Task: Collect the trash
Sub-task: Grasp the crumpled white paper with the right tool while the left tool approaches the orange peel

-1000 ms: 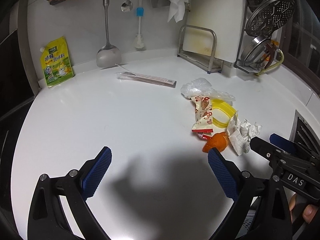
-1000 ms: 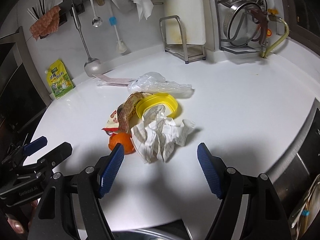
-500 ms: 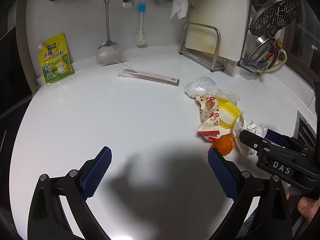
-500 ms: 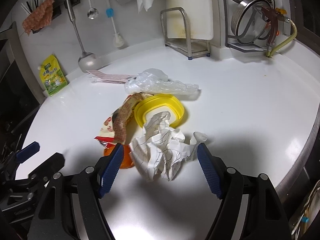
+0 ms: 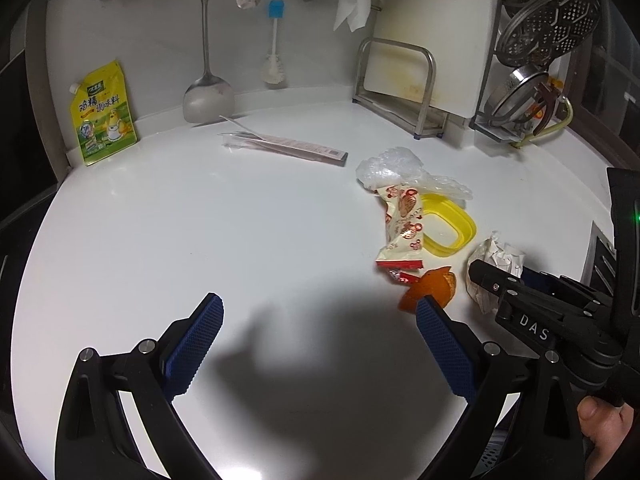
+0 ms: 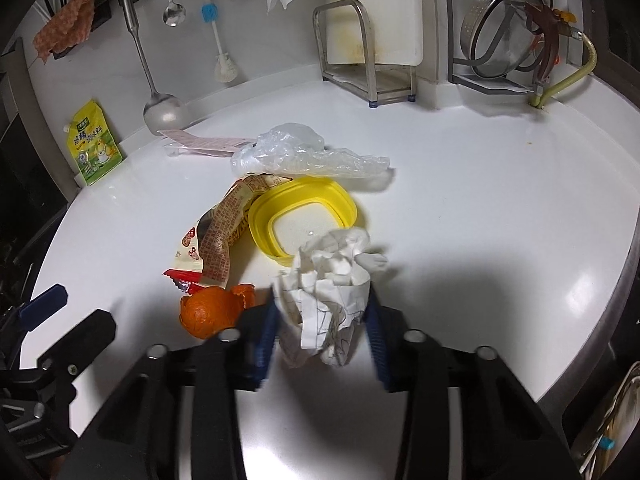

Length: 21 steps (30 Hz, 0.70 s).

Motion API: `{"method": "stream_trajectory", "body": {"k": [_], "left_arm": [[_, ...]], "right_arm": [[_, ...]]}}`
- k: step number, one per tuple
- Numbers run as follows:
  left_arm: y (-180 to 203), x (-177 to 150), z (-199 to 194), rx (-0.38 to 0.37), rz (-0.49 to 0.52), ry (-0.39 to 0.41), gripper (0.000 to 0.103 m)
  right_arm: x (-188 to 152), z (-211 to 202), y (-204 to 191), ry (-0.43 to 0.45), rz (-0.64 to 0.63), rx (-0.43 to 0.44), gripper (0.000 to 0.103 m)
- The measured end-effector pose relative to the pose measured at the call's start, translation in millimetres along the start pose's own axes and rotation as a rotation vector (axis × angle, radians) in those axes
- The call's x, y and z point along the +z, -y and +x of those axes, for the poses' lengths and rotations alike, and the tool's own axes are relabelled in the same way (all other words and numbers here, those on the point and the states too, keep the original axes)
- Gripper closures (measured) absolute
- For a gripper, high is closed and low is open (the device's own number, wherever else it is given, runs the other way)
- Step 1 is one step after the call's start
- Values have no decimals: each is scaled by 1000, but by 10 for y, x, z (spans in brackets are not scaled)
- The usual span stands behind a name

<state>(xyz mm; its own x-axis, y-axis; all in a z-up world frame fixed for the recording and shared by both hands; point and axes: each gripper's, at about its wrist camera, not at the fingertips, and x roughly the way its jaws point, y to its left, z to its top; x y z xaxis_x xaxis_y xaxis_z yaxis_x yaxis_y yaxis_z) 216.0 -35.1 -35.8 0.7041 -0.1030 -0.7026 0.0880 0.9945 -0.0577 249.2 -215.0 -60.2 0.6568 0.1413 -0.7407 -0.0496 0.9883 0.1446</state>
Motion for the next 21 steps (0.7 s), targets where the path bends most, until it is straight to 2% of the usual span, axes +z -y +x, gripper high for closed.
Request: {"method": "stream_trajectory", "body": {"k": [4, 11, 17, 21], "left_arm": [[134, -3, 40, -3, 17, -7, 8], [377, 17, 213, 8, 31, -47, 8], [504, 25, 438, -24, -13, -121, 8], [570, 23, 539, 6, -25, -137, 10]], "right_arm": [[-51, -103, 99, 15, 12, -19, 74], [-234, -423, 499, 63, 109, -33, 74], [-350, -616, 753, 98, 169, -13, 74], [-378, -635, 807, 103, 176, 1, 74]]}}
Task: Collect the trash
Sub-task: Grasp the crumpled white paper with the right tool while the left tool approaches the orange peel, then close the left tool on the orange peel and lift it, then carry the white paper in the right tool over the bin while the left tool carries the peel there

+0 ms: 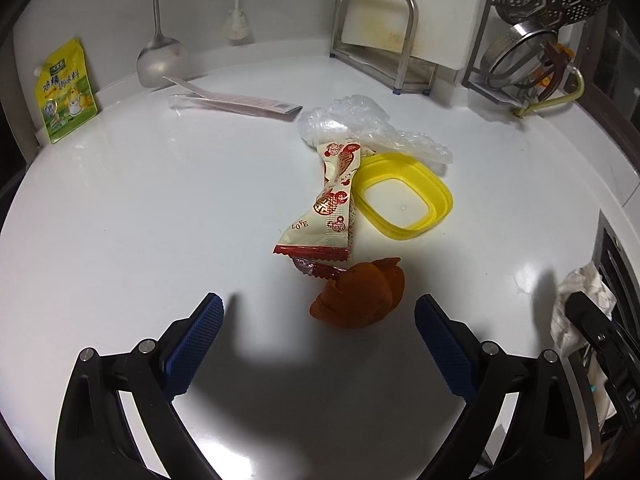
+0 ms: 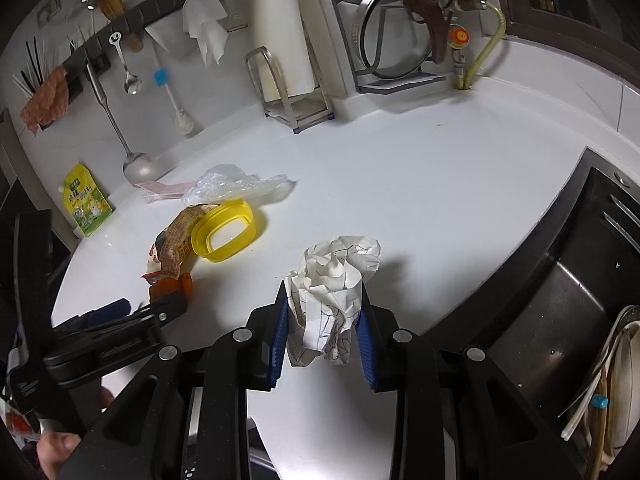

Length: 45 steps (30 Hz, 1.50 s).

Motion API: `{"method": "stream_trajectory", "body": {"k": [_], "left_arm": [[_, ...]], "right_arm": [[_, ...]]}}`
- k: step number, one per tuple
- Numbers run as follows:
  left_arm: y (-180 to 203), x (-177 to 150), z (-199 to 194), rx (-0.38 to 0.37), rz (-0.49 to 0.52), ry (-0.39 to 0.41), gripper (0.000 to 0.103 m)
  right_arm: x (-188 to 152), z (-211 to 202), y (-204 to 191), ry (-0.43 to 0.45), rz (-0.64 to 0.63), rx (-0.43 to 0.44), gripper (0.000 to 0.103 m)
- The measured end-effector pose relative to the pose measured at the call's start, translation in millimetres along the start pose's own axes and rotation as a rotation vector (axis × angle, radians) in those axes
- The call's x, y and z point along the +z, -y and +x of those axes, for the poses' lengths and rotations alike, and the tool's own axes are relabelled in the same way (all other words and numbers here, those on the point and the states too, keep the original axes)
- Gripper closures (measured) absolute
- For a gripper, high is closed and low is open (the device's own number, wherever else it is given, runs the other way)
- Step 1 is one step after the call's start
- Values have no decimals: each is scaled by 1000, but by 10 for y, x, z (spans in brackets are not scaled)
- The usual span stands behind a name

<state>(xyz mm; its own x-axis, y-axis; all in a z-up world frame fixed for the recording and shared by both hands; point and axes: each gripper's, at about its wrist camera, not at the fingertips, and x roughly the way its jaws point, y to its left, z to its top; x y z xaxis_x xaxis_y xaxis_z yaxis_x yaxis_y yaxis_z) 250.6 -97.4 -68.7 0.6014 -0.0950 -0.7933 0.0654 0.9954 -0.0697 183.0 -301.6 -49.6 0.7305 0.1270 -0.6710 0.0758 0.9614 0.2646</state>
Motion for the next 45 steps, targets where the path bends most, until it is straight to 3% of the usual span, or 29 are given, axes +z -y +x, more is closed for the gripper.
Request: {"method": "stream_trajectory", "body": {"k": [5, 10, 12, 15, 24, 28, 37, 45], "left_arm": [[52, -1, 56, 26, 6, -3, 25], [96, 0, 30, 22, 22, 14, 48], [105, -7, 16, 22, 35, 17, 64], [79, -42, -30, -6, 39, 13, 75], [-47, -254, -408, -78, 75, 88, 78], [-82, -394, -644, -68, 108, 125, 78], [-95, -961, -1169, -66, 173, 188, 78], [-134, -1462, -1395, -71, 199, 200, 78]], "right_arm": [[-10, 10, -9, 2, -5, 12, 74], [-13, 9, -10, 3, -9, 17, 74], [-11, 2, -12, 6, -14, 20, 74], [-22, -1, -33, 5, -22, 22, 74], [-167, -182, -111, 19, -24, 39, 74], [-309, -354, -195, 28, -38, 36, 74], [-904, -842, -439, 30, -62, 51, 74], [-1491, -1128, -546, 37, -88, 3, 74]]}}
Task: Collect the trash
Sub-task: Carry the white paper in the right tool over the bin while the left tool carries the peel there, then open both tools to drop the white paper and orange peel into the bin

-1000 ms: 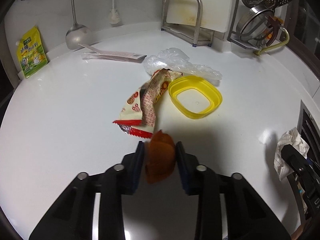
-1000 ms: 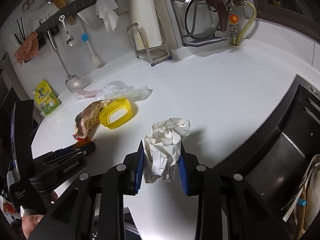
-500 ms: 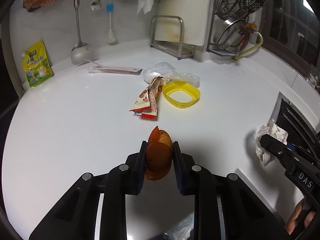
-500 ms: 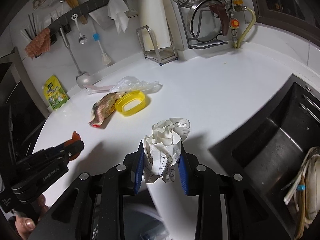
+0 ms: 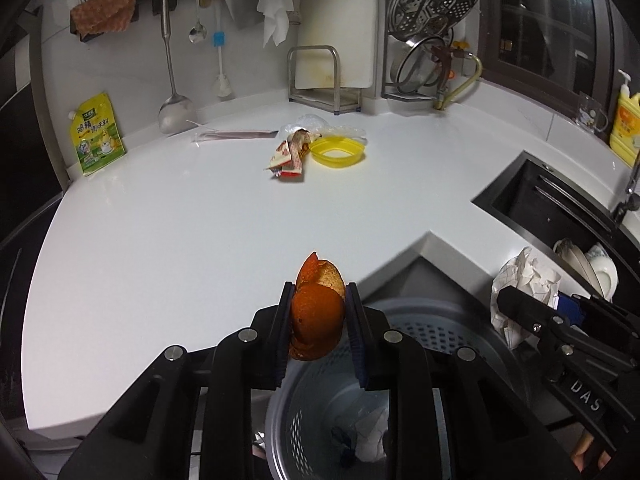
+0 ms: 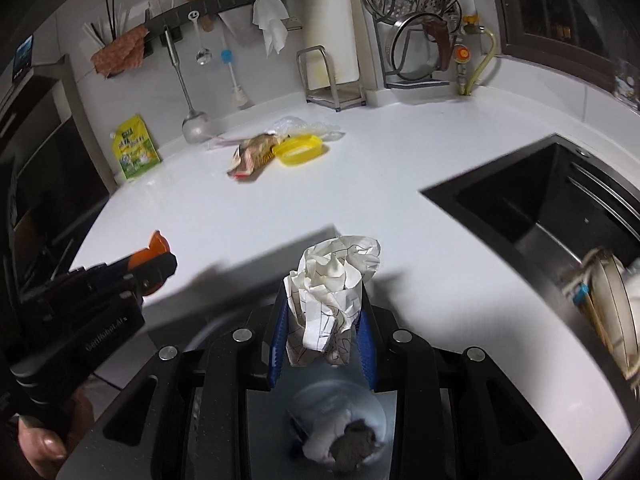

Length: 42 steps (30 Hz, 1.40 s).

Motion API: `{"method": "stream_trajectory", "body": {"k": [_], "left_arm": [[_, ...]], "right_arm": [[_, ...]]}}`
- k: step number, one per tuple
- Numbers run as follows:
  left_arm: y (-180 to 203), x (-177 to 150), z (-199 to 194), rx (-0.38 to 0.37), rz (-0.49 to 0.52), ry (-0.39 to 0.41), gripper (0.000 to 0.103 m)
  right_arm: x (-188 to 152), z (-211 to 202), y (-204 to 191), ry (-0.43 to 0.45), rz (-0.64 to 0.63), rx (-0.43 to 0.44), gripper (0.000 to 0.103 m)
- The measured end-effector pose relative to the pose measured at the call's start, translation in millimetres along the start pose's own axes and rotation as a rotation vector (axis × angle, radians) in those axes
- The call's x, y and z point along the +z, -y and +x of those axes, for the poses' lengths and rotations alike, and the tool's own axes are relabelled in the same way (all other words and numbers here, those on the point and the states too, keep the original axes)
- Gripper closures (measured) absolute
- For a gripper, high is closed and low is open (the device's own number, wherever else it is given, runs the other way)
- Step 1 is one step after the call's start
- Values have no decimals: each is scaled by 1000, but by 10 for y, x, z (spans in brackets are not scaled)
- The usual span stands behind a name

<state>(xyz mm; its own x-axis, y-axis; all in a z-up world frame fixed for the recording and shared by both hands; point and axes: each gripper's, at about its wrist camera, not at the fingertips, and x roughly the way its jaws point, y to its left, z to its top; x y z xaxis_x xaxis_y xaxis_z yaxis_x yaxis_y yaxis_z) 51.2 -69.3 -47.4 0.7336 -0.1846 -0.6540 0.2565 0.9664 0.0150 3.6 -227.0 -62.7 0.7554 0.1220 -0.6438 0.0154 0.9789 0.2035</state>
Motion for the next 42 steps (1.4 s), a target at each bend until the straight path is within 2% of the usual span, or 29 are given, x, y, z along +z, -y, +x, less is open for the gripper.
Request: {"method": "stream_trajectory", "body": {"k": [7, 14, 37, 40, 42], "left_arm": [[61, -304, -110, -9, 8, -24, 78], [84, -560, -90, -10, 7, -73, 78], [105, -724, -119, -41, -20, -122, 77], [108, -719, -115, -38, -21, -123, 70], [105, -716, -133, -31, -22, -113, 55]], "right_arm": [[-339, -104, -29, -37, -16, -28, 74], [-520, -202, -32, -52, -30, -27, 74], [-687, -172, -34, -94, -20, 4, 71], [-688, -177, -30, -89, -18, 1, 68], [-689, -183, -25, -85, -19, -3, 64]]}}
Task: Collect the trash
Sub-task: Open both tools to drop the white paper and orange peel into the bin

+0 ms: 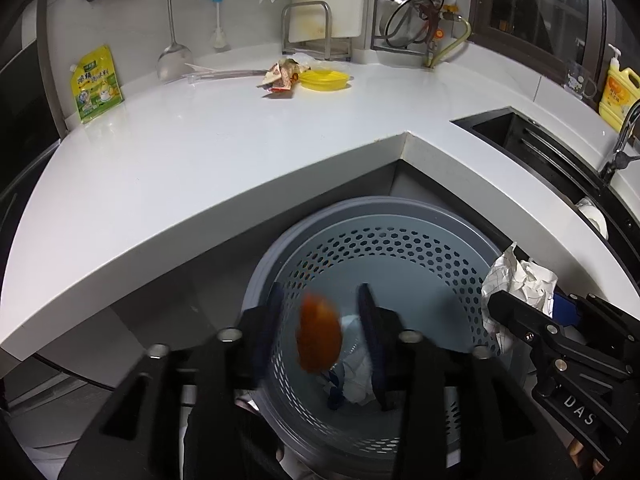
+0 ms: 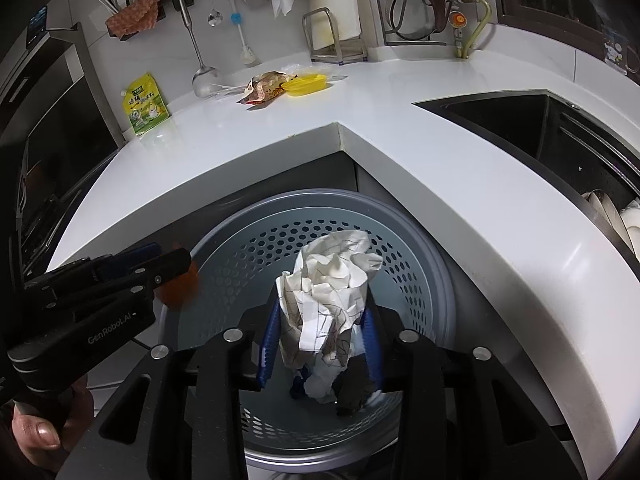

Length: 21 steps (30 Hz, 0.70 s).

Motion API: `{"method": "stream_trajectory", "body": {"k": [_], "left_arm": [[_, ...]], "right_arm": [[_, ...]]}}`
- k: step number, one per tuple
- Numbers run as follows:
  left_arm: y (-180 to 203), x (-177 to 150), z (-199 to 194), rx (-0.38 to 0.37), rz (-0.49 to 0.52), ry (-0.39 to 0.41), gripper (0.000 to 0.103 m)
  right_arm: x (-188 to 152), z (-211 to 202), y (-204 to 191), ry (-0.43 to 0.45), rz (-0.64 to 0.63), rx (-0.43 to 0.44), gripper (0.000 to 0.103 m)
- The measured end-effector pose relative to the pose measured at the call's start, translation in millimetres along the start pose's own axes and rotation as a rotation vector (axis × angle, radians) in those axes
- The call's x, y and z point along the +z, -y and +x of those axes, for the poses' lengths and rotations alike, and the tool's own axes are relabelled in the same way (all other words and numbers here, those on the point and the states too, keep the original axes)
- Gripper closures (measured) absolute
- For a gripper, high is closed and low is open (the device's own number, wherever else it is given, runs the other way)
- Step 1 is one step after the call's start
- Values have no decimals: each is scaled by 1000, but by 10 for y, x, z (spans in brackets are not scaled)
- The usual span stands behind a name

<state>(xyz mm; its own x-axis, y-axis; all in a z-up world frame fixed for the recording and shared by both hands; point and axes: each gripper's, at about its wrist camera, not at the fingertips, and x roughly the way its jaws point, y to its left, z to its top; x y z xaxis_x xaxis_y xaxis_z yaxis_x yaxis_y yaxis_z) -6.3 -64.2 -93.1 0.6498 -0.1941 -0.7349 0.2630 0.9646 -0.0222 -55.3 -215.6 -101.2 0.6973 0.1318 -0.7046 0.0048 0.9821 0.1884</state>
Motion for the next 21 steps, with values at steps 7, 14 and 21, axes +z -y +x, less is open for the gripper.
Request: {"method": "stream_trajectory", "body": {"k": [7, 14, 21], "left_arm": [[-23, -1, -12, -1, -10, 1, 50], [-48, 0, -13, 0, -16, 3, 45], [-60, 0, -20, -2, -21, 3, 44]], "right_arm": [[-1, -36, 30, 16, 12, -5, 53], [2, -39, 34, 16, 15, -3, 51], [-4, -37, 25, 11, 20, -5, 44]]}}
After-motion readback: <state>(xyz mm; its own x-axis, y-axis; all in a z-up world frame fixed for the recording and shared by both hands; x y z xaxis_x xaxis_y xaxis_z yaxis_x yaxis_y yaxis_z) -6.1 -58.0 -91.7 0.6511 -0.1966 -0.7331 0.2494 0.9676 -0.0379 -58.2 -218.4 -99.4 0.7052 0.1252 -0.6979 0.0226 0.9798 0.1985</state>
